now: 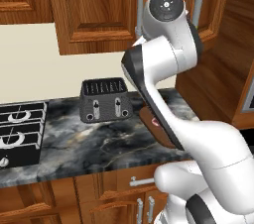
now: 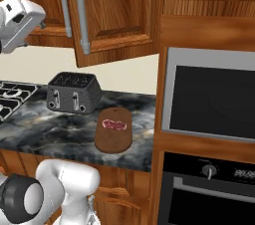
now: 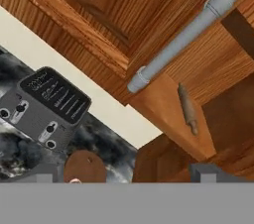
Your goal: Open the cabinet, retrieve the rolling pin, and place it next to the meat on the cutting board to prepare for tenderizing.
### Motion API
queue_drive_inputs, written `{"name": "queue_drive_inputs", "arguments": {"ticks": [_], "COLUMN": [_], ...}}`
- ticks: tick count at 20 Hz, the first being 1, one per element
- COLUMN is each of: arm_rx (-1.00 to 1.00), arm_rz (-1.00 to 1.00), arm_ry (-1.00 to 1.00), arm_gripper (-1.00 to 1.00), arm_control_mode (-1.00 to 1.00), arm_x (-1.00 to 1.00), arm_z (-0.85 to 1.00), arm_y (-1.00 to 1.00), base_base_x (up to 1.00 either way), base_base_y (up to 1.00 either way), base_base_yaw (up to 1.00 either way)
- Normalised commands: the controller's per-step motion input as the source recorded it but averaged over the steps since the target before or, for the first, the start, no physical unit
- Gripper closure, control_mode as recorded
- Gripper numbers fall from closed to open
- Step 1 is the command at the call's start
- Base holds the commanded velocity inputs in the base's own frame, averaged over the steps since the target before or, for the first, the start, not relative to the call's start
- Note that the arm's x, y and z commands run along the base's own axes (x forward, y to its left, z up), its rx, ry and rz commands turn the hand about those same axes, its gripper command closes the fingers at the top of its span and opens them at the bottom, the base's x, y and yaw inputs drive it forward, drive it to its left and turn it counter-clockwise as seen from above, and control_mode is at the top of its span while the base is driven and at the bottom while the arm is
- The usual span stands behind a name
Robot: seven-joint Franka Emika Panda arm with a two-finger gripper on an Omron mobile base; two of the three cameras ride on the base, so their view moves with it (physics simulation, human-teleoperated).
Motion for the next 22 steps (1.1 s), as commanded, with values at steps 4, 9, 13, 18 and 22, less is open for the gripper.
{"name": "queue_drive_inputs", "arguments": {"ticks": [4,9,13,18,22], "arm_rx": [-0.17,-0.16,-0.14,-0.12,-0.06], "arm_rz": [0.0,0.0,0.0,0.0,0.0], "arm_ry": [0.13,0.1,0.01,0.0,0.0], "arm_gripper": [-1.0,-1.0,-1.0,-1.0,-1.0], "arm_control_mode": [-1.0,-1.0,-1.0,-1.0,-1.0], "arm_x": [0.59,0.49,0.33,0.33,0.28], "arm_z": [-0.09,-0.14,-0.22,-0.21,-0.15], "arm_y": [0.0,-0.03,-0.11,-0.12,-0.16], "base_base_x": [0.0,0.0,0.0,0.0,0.0], "base_base_y": [0.0,0.0,0.0,0.0,0.0], "base_base_yaw": [0.0,0.0,0.0,0.0,0.0]}}
